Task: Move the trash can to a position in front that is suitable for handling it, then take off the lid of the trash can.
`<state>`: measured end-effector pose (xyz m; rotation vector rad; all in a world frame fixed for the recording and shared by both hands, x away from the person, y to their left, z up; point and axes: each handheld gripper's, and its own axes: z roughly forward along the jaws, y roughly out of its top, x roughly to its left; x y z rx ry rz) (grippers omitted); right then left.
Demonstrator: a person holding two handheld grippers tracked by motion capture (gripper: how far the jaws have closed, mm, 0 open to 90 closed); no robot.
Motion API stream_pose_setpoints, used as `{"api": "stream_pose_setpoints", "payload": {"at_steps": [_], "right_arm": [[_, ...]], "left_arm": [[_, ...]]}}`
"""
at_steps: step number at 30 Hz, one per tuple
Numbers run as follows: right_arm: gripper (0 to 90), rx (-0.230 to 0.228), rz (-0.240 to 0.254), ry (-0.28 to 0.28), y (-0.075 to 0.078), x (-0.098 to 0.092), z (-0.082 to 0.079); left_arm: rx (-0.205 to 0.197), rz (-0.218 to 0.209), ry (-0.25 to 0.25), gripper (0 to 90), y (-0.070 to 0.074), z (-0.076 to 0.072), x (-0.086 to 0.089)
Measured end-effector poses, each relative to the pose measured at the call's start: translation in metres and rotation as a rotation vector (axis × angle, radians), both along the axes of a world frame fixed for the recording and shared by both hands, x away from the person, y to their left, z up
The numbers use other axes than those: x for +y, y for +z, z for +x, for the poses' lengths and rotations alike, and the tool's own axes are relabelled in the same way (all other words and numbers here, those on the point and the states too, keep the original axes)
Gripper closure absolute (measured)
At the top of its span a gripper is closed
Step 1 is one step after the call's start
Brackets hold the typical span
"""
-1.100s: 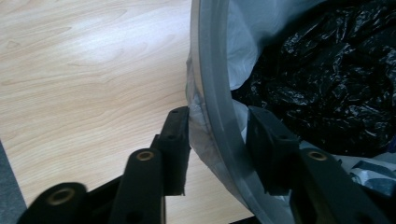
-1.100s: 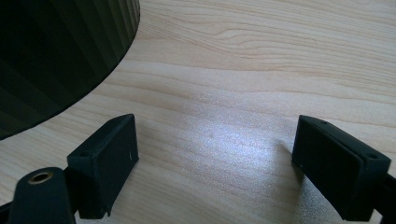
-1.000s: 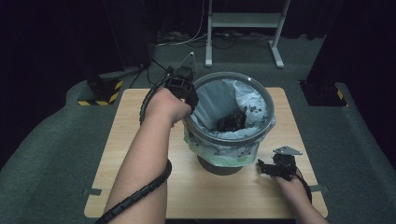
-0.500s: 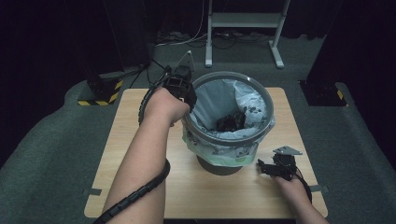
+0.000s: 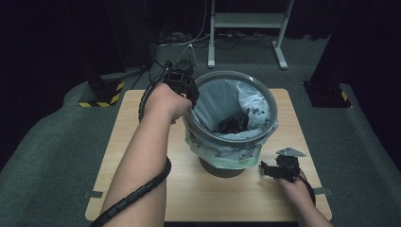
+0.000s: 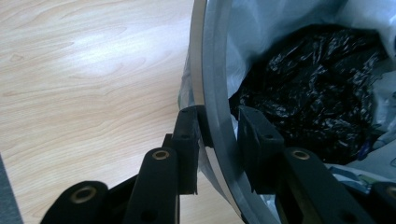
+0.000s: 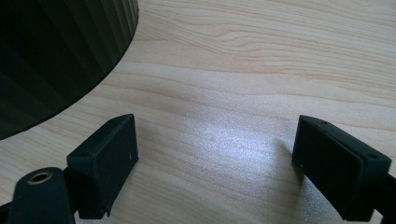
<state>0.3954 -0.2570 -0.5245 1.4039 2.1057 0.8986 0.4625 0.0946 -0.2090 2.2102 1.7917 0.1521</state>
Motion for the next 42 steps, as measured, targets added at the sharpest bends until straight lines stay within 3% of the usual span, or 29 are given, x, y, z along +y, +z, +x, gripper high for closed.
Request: {"api": "stream_pose_setpoints", "payload": {"at_steps": [7, 14, 19, 30, 42], "right_arm": [[14.0, -0.003, -0.001, 0.006, 0.000, 0.000, 0.000], [13.9, -0.003, -0.002, 0.009, 0.000, 0.000, 0.000], [13.9, -0.003, -0.002, 0.009, 0.000, 0.000, 0.000], [13.9, -0.004, -0.003, 0.009, 0.000, 0.000, 0.000], [13.9, -0.003, -0.002, 0.009, 0.000, 0.000, 0.000]], "left_arm": [[0.008, -0.053, 0.024, 70.6, -0.003, 0.003, 0.006], [0.008, -0.177, 0.075, 71.9, -0.010, 0.005, 0.020], [-0.008, -0.224, 0.088, 72.4, -0.012, 0.005, 0.026], [-0.011, -0.242, 0.116, 76.1, -0.011, 0.005, 0.028], [-0.011, -0.266, 0.153, 77.6, -0.010, 0.004, 0.050]]}}
